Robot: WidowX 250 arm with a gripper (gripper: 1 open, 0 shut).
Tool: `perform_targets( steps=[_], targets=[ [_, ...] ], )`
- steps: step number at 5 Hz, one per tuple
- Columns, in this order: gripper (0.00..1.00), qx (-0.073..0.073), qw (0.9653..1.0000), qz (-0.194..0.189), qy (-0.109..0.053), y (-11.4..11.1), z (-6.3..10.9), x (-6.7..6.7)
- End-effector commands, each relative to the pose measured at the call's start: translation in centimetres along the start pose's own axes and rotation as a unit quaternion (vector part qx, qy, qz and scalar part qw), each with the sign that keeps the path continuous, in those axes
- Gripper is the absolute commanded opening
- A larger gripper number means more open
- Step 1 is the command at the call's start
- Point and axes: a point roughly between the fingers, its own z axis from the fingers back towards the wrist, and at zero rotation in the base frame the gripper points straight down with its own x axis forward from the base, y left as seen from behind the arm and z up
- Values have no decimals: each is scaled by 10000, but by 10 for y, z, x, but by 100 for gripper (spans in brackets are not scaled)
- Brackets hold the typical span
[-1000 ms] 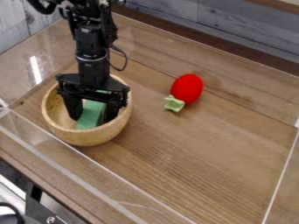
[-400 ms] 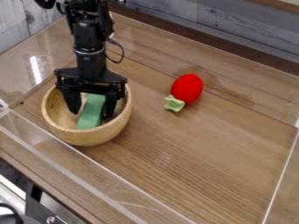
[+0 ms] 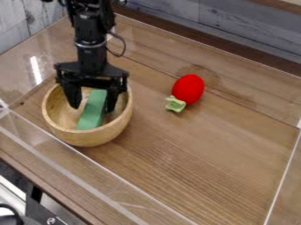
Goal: Remove the green block from the brown bowl and put it on the table
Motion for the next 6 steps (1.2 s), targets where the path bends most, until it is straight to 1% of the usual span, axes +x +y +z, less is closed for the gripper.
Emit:
perform_targets(
  steps=[1, 2, 3, 4, 6],
  targets=[
    [100, 22, 9994, 23, -352, -2, 21, 10],
    [100, 76, 9992, -149, -367, -6, 8, -1],
    [100, 87, 9988, -282, -388, -10, -3, -11],
    [0, 52, 9989, -242, -403, -22, -6, -14],
    [0, -230, 9970, -513, -537, -29, 13, -16]
  ],
)
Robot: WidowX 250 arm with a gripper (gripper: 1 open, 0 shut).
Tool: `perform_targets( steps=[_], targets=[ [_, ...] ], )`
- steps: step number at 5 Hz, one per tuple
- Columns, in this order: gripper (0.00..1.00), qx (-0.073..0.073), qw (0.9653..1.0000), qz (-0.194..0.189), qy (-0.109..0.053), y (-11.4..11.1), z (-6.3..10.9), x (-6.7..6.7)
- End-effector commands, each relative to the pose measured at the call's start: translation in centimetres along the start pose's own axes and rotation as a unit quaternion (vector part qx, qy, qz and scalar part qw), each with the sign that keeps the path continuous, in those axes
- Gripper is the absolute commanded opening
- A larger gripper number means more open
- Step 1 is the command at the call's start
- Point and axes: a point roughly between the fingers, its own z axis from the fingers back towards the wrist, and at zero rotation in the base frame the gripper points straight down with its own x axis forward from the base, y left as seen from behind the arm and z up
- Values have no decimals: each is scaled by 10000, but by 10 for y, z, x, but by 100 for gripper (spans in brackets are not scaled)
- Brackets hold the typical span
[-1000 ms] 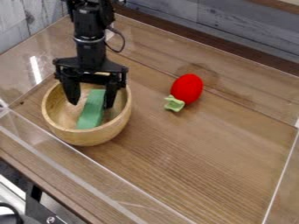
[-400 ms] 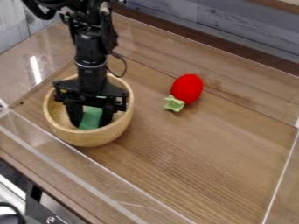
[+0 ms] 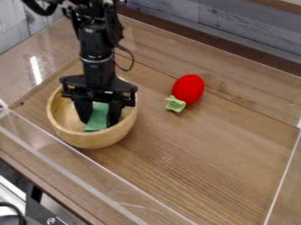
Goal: Remove the green block from the brown bowl and put it on the table
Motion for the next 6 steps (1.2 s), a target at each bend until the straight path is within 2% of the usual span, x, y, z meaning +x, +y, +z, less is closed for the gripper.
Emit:
perform_targets(
  steps=[1, 2, 3, 4, 6],
  targets=[
    [0, -130, 9993, -91, -339, 3, 33, 4],
    [0, -239, 9986, -223, -420, 3, 54, 1],
    [0, -325, 9978, -312, -477, -14, 62, 4],
    [0, -358, 9970, -463, -512, -35, 63, 5],
    [0, -358, 9975, -273, -541, -53, 51, -10]
  ],
)
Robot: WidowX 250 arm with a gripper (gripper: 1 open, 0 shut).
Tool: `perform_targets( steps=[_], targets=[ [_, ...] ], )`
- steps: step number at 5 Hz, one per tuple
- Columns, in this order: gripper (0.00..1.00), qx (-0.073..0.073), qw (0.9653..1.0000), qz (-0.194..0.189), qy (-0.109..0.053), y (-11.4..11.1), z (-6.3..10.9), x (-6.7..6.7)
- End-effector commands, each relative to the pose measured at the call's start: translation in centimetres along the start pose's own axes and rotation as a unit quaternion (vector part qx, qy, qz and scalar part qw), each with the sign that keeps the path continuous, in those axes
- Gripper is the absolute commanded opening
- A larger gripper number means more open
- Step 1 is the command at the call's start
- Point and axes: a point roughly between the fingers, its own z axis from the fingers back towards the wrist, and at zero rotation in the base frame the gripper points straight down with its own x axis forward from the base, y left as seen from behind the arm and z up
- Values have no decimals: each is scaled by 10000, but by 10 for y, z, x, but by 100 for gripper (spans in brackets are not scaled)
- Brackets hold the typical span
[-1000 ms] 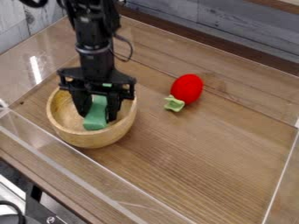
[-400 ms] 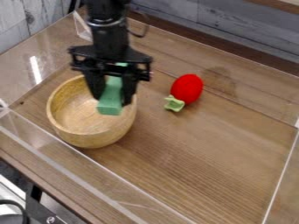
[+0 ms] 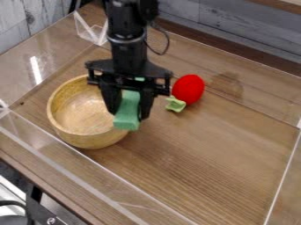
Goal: Remove the green block from the brown bowl and put it on the table
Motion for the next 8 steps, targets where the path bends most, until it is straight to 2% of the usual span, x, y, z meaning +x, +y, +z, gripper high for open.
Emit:
perform_targets(
  steps=[1, 3, 5, 7, 8],
  targets=[
    [0, -48, 9995, 132, -268, -5, 6, 8],
    [0, -11, 9987, 428, -281, -5, -3, 13],
    [0, -14, 9993, 224, -284, -6, -11, 18],
    [0, 20, 9996, 30, -282, 6, -40, 12],
    [0, 13, 9996, -49, -290, -1, -38, 11]
  ],
)
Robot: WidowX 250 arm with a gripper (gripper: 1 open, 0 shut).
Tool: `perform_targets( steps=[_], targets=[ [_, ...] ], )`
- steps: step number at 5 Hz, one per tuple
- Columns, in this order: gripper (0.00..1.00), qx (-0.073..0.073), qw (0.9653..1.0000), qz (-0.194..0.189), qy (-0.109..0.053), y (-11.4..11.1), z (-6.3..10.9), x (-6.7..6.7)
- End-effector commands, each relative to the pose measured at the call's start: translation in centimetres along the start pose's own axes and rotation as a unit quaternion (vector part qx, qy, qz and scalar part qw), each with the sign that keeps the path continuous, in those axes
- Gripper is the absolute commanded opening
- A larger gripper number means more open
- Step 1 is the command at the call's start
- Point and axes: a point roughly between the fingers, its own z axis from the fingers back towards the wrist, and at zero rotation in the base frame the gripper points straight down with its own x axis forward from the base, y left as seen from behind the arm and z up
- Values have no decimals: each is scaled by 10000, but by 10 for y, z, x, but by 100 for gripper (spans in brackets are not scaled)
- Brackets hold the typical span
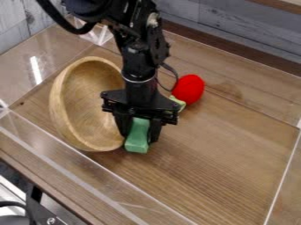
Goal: Remove the green block from the brown bowl and put it on the table
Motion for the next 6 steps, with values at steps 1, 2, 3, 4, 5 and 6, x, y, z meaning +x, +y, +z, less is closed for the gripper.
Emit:
perform_targets(
  steps=[1, 2, 3, 4, 5, 6],
  targets=[
    [0, -43, 9998, -74, -165, -7, 11, 4],
    [0, -42, 9999, 25, -154, -1, 7, 4],
    [0, -42, 9998, 126, -143, 6, 4, 4],
    [0, -172, 9995, 148, -212, 2, 23, 6],
    [0, -283, 9993, 38, -249, -8, 45, 3],
    [0, -426, 9985, -208, -256, -26, 62, -5]
  ],
)
